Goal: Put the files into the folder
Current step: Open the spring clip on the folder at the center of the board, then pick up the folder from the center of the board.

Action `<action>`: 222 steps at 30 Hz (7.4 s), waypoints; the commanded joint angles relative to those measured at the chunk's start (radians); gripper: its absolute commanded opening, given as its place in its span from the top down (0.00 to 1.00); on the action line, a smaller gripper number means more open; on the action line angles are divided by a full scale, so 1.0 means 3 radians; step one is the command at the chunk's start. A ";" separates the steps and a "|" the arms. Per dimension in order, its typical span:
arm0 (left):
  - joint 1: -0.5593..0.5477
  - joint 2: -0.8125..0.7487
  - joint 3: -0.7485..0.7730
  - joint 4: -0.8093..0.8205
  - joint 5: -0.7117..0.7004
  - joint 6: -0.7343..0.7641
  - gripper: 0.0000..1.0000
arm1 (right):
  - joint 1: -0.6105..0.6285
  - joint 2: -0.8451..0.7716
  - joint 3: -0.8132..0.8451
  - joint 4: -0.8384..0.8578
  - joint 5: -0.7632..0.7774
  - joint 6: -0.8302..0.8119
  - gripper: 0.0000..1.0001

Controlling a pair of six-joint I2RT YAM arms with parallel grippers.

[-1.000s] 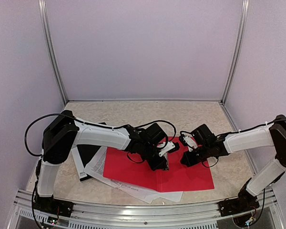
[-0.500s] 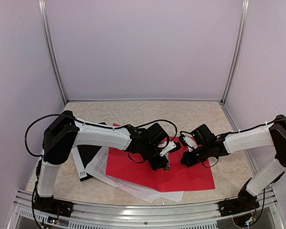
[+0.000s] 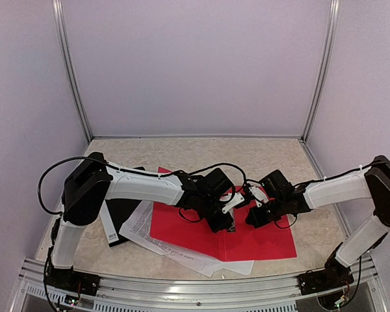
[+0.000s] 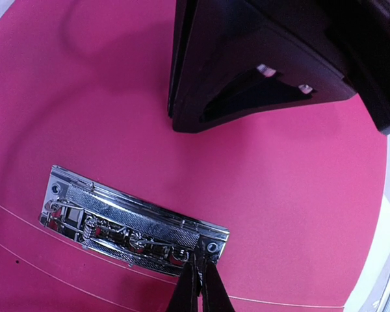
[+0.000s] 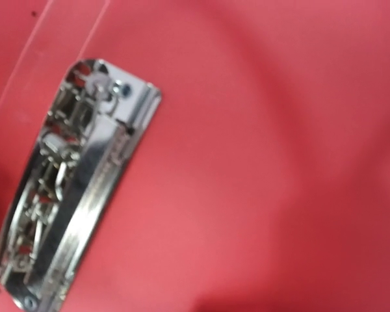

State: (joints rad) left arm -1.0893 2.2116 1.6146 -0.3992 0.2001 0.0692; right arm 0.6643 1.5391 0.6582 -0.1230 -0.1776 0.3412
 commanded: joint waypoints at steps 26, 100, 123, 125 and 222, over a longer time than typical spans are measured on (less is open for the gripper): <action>-0.0131 0.0383 0.0042 -0.0162 -0.0132 -0.0033 1.00 | -0.0034 0.0543 -0.0741 0.1580 -0.0703 0.0802 0.97; -0.0113 0.0607 -0.0137 0.0382 -0.0287 -0.0707 1.00 | 0.0166 0.1441 -0.1110 0.2760 -0.0707 0.1463 1.00; -0.0032 0.0128 -0.0450 0.0663 -0.0411 -0.0930 1.00 | 0.0271 0.1679 -0.1148 0.2992 -0.0693 0.1581 1.00; -0.0032 0.0064 -0.0480 0.0680 -0.0423 -0.0926 1.00 | 0.0271 0.1685 -0.1148 0.2981 -0.0690 0.1574 1.00; 0.0898 -0.3572 -0.3038 -0.0442 -0.0802 -0.3707 0.01 | 0.0345 0.0152 -0.0343 0.0983 0.0202 0.0809 0.94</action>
State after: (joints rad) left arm -0.8490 1.2285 0.7506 -0.4797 -0.0776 -0.8753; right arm 0.7471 1.5612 0.5453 0.2062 -0.1310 0.5911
